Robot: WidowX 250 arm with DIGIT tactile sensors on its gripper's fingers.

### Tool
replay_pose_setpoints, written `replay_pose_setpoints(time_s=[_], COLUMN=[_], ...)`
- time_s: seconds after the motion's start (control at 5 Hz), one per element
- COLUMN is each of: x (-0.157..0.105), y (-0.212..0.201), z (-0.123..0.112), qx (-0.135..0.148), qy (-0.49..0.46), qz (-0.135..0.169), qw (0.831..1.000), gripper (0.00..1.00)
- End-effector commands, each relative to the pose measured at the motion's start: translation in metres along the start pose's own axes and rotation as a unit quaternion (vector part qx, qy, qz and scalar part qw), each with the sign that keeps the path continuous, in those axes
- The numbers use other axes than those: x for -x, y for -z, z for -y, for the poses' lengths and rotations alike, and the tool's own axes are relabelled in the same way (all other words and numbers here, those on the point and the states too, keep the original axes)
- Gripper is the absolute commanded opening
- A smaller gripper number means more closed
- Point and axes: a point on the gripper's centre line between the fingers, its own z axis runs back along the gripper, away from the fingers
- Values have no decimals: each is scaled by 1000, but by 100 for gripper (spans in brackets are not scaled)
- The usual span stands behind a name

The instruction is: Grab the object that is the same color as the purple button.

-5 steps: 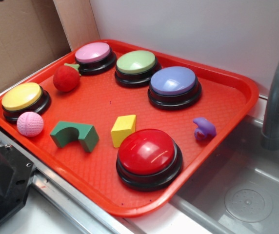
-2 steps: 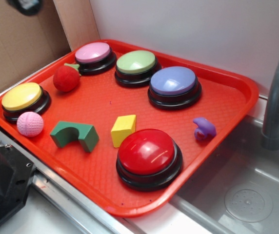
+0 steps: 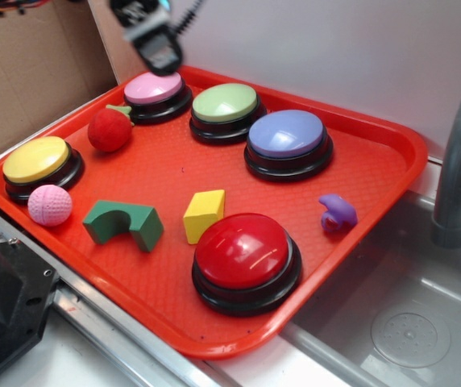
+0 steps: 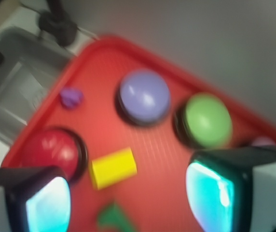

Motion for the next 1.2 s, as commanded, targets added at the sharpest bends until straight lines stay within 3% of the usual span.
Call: replay_pose_setpoints(time_s=[0.0, 0.2, 0.4, 1.0], x=[-40, -48, -48, -56], y=[46, 77, 99, 137], z=[16, 35, 42, 58], qx=[42, 76, 63, 109], qy=[107, 178, 231, 276], qz=[69, 65, 58, 35], qw=[991, 979, 969, 954], gripper=[100, 100, 100, 100])
